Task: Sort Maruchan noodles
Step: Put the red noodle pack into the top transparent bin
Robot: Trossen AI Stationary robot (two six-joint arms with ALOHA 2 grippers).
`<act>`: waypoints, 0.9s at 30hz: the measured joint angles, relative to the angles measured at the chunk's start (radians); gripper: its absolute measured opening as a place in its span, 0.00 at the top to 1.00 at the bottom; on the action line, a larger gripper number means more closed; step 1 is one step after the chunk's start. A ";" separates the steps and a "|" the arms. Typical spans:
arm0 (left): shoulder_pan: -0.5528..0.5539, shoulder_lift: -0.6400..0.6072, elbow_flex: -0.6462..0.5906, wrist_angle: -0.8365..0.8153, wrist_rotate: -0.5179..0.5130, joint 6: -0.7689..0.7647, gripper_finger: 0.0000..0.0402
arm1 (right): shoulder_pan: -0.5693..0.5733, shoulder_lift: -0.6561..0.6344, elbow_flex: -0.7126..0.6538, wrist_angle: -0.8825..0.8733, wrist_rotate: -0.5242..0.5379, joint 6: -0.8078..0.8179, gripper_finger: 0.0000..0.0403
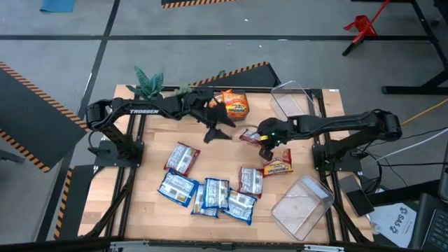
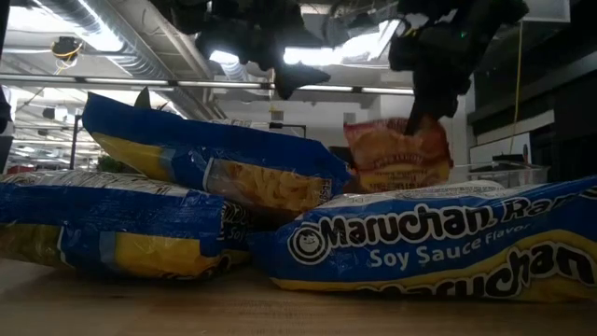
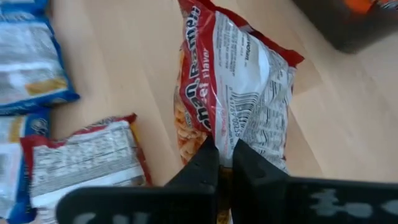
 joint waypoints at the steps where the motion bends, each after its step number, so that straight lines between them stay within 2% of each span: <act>1: -0.012 0.000 0.000 -0.025 -0.027 0.058 0.24 | 0.000 -0.011 0.000 0.000 0.001 0.004 1.00; 6: -0.060 0.000 0.000 -0.070 -0.174 0.245 0.24 | 0.000 -0.047 0.002 0.003 -0.004 0.016 1.00; 11: -0.101 0.000 0.000 -0.069 -0.292 0.469 0.24 | 0.000 -0.064 0.002 0.026 -0.075 0.006 1.00; 14: -0.113 0.000 0.000 -0.067 -0.335 0.548 0.24 | 0.000 -0.066 0.002 0.025 -0.108 0.002 1.00; 21: -0.111 0.026 0.000 -0.058 -0.329 0.558 0.24 | 0.000 -0.066 0.002 0.126 -0.157 -0.002 1.00; 27: -0.111 0.066 -0.002 -0.035 -0.296 0.539 0.24 | 0.000 -0.066 0.002 0.169 -0.157 -0.008 1.00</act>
